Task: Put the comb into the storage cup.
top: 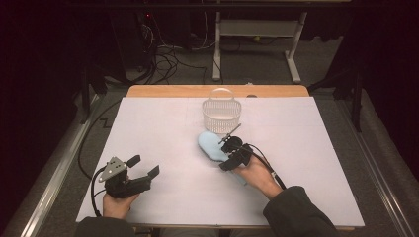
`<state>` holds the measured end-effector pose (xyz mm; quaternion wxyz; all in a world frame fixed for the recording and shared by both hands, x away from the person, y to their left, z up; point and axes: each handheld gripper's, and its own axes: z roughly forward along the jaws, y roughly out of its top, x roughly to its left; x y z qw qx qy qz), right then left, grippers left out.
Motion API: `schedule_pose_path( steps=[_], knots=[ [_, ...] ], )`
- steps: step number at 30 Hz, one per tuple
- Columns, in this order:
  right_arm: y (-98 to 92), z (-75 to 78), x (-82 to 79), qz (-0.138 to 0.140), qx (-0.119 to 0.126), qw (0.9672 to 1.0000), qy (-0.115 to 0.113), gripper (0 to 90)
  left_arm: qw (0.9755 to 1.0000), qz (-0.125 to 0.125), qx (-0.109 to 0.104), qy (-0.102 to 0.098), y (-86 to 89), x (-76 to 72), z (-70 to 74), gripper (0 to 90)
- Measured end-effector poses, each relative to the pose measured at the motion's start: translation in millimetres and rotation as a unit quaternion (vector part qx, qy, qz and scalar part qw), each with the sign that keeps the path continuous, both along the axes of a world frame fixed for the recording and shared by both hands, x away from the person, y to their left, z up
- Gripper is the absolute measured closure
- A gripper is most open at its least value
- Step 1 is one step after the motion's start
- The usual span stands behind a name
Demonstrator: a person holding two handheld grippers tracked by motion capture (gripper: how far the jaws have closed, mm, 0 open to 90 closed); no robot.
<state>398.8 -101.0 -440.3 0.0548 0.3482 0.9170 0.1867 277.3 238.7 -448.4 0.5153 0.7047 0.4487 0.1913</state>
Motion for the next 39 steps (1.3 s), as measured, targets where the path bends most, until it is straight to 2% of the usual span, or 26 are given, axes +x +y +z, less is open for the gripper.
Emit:
schedule_pose_path(
  steps=[6, 14, 18, 26, 31, 39],
  knots=[
    [3.8, 0.1, -1.7, 0.005, -0.022, 0.9996, -0.017, 63.1, 1.0, -0.001, 0.002, 0.0, -0.3, 0.1, 0.1, 15.1],
    [4.4, 0.5, -1.6, 0.001, -0.027, 0.9996, -0.013, 69.8, 1.0, -0.001, 0.001, 0.001, -0.4, 0.3, -0.1, 15.1],
    [4.2, 0.6, -1.3, 0.003, -0.027, 0.9995, -0.013, 70.0, 1.0, 0.0, -0.001, 0.004, -0.2, 0.5, -0.1, 15.1],
    [4.1, 0.9, -1.3, 0.007, -0.029, 0.9995, -0.013, 70.4, 0.9999, -0.001, 0.011, 0.001, -1.7, 0.1, 0.3, 15.1],
    [3.6, 1.2, -2.3, 0.011, -0.028, 0.9993, -0.024, 70.4, 0.9999, 0.004, 0.012, -0.001, -1.3, -0.1, 0.5, 15.0],
    [-1.1, 10.5, -6.4, 0.016, -0.015, 0.9992, -0.032, 70.4, 0.9998, 0.004, 0.017, 0.0, -1.8, -1.8, 0.4, 14.9]
  ],
)
